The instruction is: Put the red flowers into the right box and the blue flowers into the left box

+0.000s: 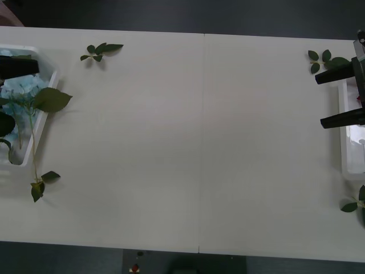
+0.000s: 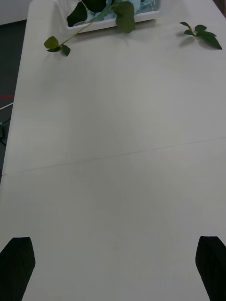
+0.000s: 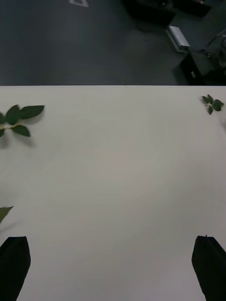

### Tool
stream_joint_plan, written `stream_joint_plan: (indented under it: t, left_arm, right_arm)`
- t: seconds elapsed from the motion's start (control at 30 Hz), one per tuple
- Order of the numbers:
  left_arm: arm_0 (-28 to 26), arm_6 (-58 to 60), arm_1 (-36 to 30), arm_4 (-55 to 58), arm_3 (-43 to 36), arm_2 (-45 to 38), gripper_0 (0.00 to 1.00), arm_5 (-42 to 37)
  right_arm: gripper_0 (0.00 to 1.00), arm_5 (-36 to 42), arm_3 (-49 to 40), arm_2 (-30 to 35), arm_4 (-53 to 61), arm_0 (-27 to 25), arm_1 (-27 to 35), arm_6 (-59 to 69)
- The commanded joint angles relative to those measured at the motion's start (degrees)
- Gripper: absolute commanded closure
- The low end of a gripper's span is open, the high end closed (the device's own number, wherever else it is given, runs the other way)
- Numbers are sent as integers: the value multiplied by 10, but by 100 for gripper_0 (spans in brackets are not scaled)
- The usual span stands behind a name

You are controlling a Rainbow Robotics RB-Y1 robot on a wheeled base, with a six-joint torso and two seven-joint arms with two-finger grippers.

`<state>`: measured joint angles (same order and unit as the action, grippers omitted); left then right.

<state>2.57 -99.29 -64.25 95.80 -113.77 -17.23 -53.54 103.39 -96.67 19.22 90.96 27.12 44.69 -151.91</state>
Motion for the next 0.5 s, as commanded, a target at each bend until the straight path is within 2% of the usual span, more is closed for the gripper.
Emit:
stream_joint_plan:
  t: [0.03,0.2,0.5]
  left_arm:
    - [-6,25,22,-11,-58,48,0,36]
    - [0,-22,52,1,-111,118,0,86]
    - [68,-124,53,92,-113,231,0,106]
  right_arm:
    - [0,-1,-9,6,8,8,19,-15]
    - [0,-1,-9,6,8,8,19,-15]
    - [0,-1,-9,6,8,8,19,-15]
